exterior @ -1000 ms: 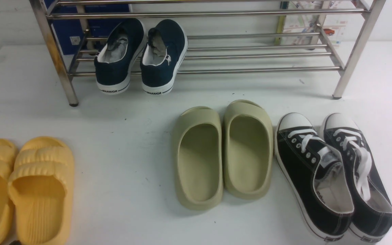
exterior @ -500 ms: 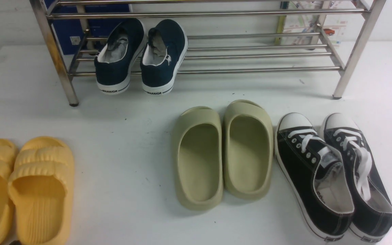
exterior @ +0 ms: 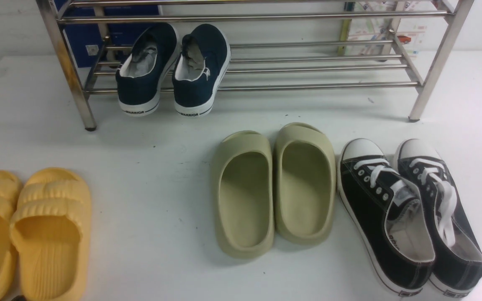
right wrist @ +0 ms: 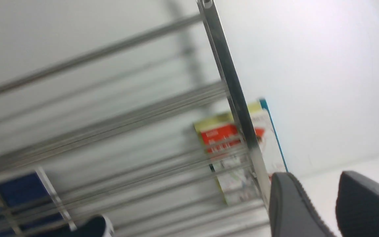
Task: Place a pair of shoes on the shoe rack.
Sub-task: Use the right arm to grab the shoe closest to it
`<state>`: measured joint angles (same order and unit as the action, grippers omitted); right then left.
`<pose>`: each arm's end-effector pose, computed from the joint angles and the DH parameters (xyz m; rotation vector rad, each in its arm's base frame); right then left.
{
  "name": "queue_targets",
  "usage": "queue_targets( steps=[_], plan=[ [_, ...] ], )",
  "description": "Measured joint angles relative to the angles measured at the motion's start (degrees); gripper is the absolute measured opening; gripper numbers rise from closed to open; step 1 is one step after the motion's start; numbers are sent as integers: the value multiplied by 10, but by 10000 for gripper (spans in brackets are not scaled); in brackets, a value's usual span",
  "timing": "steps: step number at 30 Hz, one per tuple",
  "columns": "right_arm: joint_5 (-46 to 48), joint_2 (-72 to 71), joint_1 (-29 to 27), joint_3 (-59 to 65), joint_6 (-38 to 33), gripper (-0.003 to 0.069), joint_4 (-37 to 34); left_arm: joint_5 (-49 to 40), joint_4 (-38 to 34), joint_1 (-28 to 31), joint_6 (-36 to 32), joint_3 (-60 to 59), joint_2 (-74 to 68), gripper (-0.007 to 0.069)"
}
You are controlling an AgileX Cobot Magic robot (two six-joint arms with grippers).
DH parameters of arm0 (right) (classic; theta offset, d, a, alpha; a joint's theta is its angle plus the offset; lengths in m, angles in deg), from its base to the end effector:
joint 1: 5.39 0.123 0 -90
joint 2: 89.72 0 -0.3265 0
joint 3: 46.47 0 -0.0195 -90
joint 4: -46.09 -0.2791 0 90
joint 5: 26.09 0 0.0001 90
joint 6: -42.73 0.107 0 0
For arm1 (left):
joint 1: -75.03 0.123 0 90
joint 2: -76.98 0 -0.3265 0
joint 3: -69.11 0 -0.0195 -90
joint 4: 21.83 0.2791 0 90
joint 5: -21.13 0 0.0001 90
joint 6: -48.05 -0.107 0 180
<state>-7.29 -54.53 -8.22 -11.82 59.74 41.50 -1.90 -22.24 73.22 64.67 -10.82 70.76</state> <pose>0.0954 -0.0019 0.4282 0.3052 1.5223 0.2759 0.0536 -0.0020 0.1613 -0.2508 1.8954 -0.2247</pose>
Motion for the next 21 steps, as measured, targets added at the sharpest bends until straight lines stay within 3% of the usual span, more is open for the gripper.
queue_targets(
  steps=[5,9,11,13,15,17,21],
  plan=[
    [96,98,0,-16,-19,246,36,0,0,0,0,0,0,239],
    [224,190,3,-12,-69,246,-42,0,0,0,0,0,0,239],
    [244,211,10,-12,-92,246,-73,0,0,0,0,0,0,239],
    [305,266,42,-12,-165,246,-153,0,0,0,0,0,0,239],
    [323,302,77,-12,-179,248,-181,0,0,0,0,0,0,239],
    [319,333,124,-12,-170,256,-180,0,0,0,0,0,0,239],
    [294,374,218,-13,-94,285,-109,0,0,0,0,0,0,239]
  ],
)
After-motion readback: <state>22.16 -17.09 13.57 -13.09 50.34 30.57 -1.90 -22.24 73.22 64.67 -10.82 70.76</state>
